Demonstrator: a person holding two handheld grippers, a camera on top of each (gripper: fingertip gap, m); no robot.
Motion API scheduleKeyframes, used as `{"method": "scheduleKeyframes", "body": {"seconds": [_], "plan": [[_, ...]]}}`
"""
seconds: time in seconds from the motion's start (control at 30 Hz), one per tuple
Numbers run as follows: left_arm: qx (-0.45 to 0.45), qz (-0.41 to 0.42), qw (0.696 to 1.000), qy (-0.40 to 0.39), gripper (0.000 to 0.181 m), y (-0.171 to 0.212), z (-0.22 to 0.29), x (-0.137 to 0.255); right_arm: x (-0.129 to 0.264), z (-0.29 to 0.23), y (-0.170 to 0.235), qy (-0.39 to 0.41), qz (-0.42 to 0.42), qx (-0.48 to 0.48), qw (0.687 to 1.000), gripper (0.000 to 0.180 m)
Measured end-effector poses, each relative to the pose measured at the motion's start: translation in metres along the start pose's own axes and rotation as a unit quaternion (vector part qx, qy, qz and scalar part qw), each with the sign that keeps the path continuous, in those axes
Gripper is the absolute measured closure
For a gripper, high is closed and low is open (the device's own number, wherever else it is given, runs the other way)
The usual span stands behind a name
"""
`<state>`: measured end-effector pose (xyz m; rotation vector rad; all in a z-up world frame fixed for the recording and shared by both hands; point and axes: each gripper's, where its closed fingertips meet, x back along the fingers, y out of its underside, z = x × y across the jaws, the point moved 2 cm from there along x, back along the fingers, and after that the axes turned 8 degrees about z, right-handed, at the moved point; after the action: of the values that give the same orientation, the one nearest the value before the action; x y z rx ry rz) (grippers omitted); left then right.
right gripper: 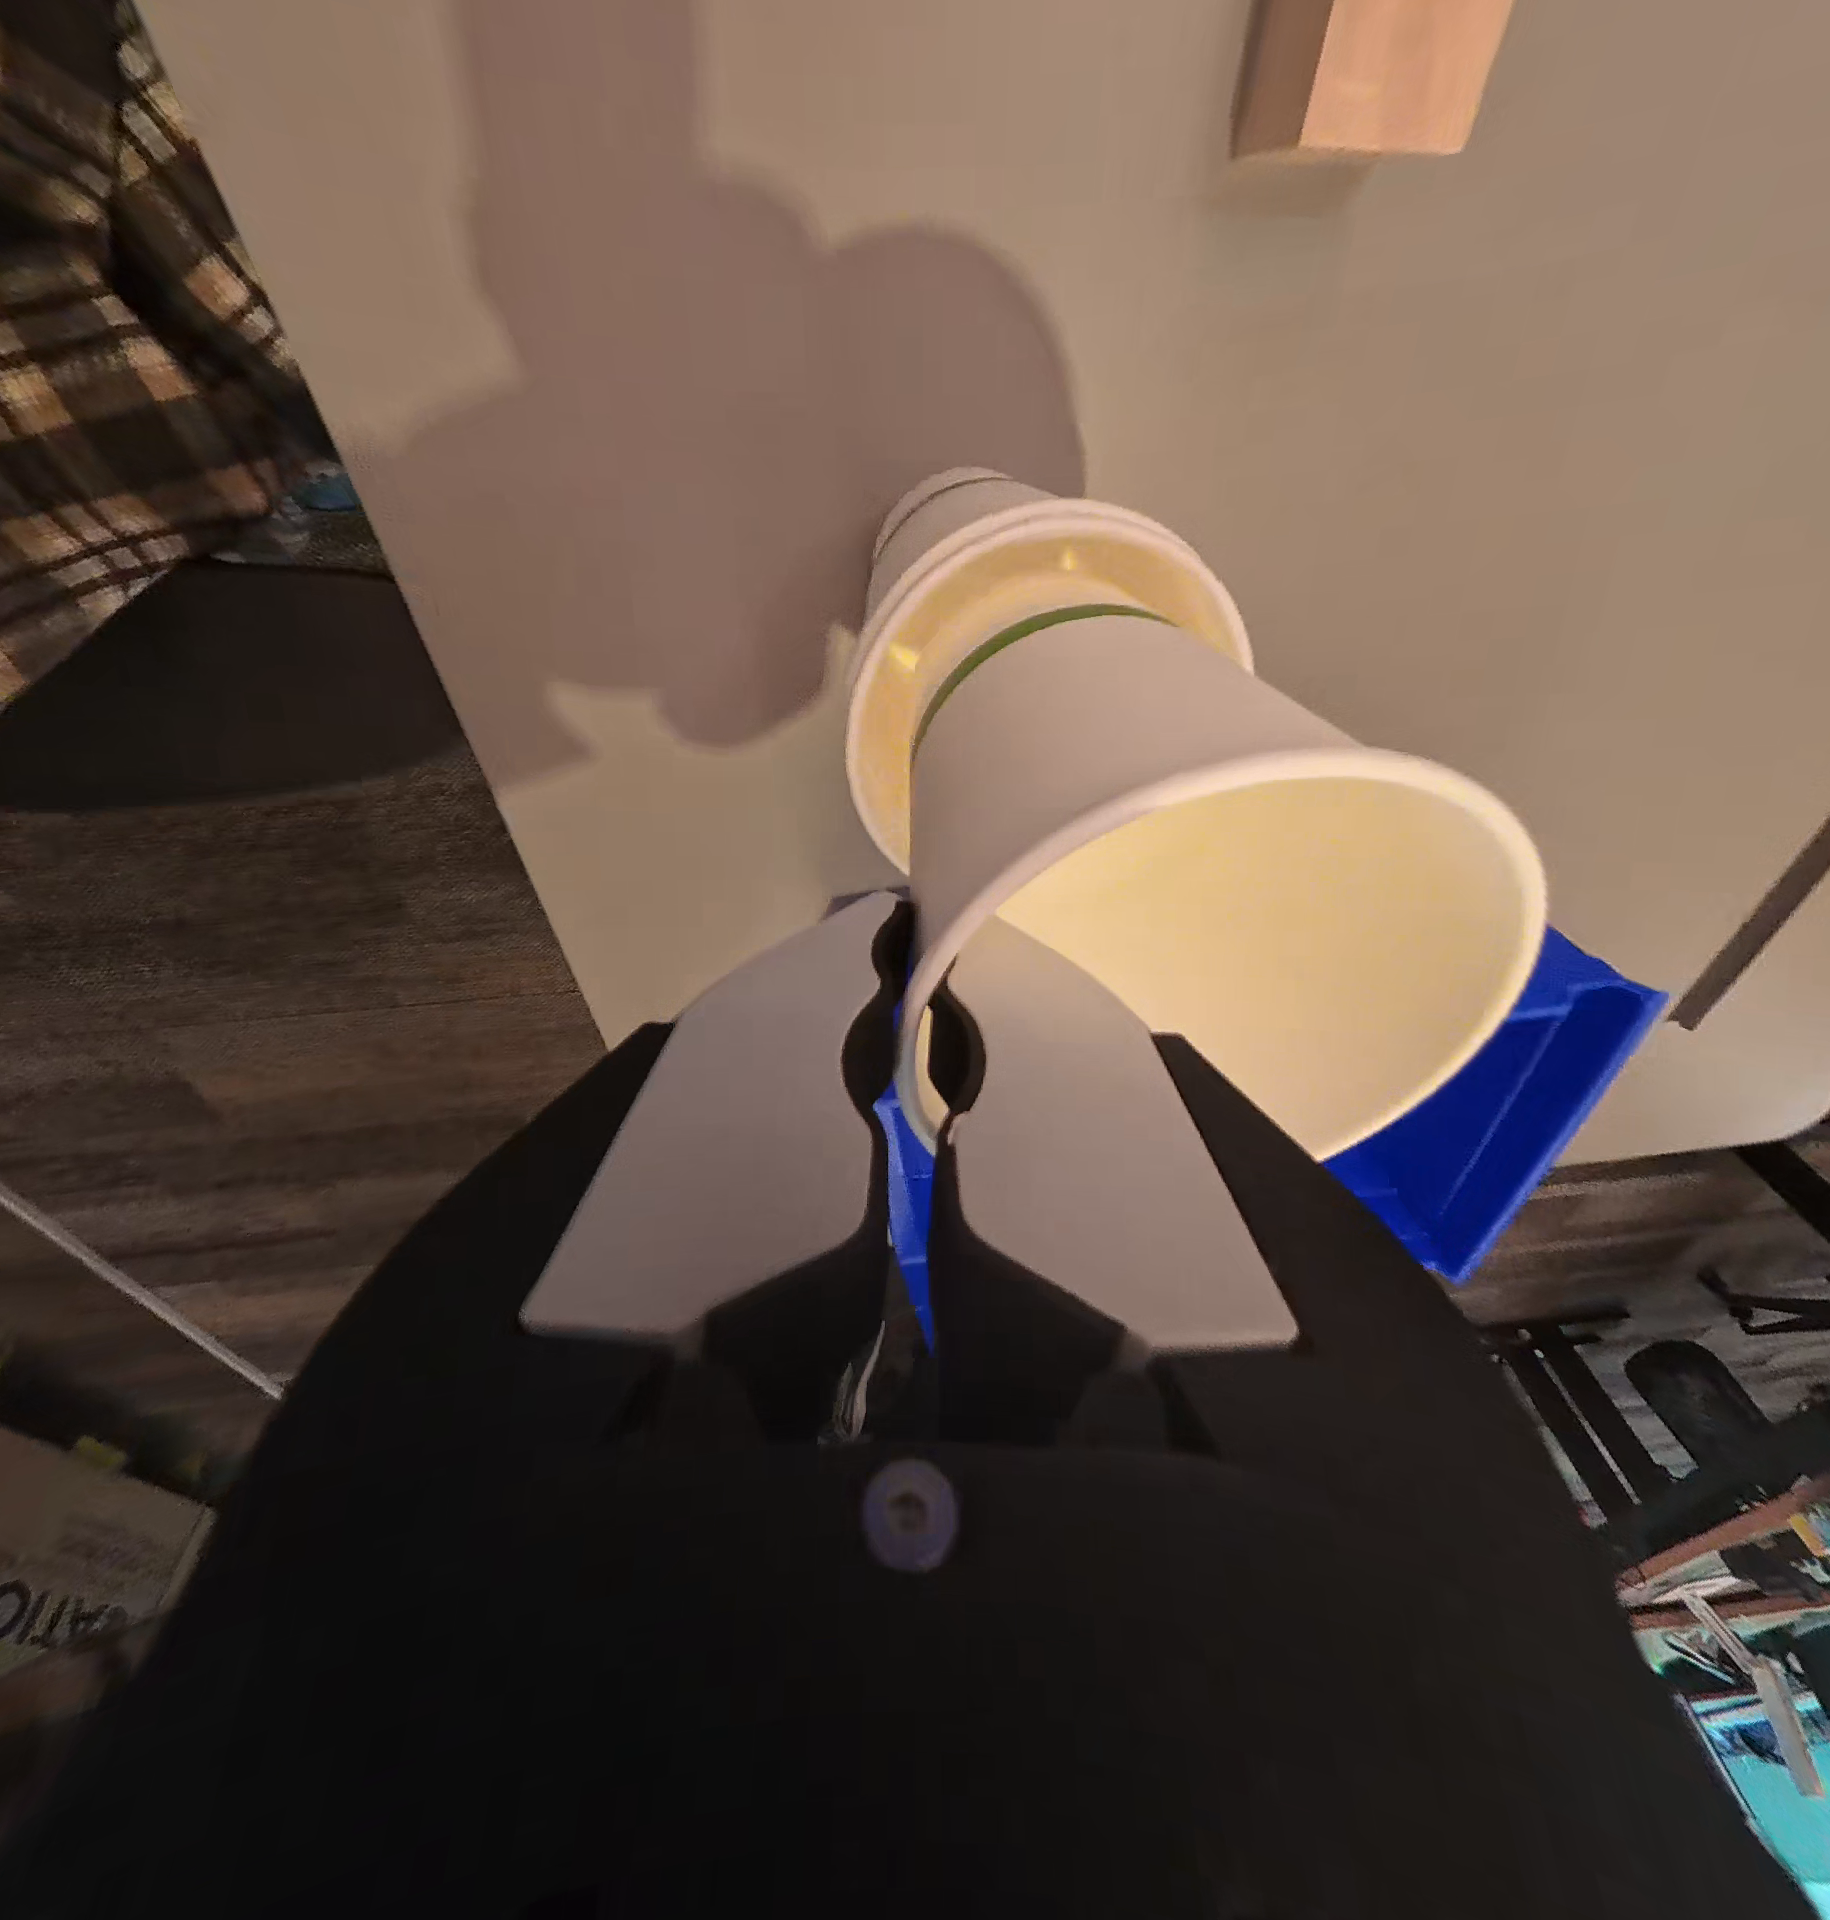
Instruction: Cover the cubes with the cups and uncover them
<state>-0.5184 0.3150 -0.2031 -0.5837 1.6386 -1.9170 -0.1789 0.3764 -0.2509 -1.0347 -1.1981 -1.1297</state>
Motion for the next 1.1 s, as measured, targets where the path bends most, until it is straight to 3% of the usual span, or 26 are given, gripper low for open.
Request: {"method": "scheduleKeyframes", "body": {"seconds": [0.03,0.1,0.27,0.37,0.57,0.67,0.77,0.97,1.1], "plan": [[0.001,-0.002,1.000,-0.001,0.098,0.001,-0.001,0.001,-0.006,-0.001,-0.001,-0.006,0.001,-0.002,1.000,0.179],[0.005,-0.004,1.000,0.000,0.098,0.002,-0.002,0.003,-0.019,-0.003,-0.003,-0.021,0.003,-0.006,1.000,0.176],[-0.020,-0.020,0.999,-0.030,0.097,0.004,-0.011,0.008,-0.027,0.002,-0.004,0.008,0.004,-0.003,1.000,0.114],[-0.046,-0.037,0.996,-0.062,0.096,0.006,-0.021,0.013,-0.001,0.005,-0.012,0.043,0.046,-0.013,0.998,0.088],[-0.115,-0.159,0.973,-0.119,0.085,0.016,-0.047,0.030,0.065,-0.007,-0.032,0.129,0.218,-0.052,0.966,0.064],[-0.164,-0.291,0.936,-0.114,0.075,0.021,-0.062,0.035,0.075,-0.027,-0.036,0.126,0.292,-0.065,0.946,0.058],[-0.219,-0.428,0.873,-0.086,0.073,0.027,-0.082,0.036,0.068,-0.045,-0.034,0.105,0.336,-0.073,0.933,0.058],[-0.239,-0.610,0.755,-0.042,0.069,0.056,-0.134,0.041,0.041,-0.063,-0.018,0.082,0.350,-0.093,0.929,0.057],[-0.216,-0.634,0.742,-0.027,0.064,0.070,-0.151,0.036,0.032,-0.071,-0.006,0.074,0.351,-0.101,0.928,0.058]]}}
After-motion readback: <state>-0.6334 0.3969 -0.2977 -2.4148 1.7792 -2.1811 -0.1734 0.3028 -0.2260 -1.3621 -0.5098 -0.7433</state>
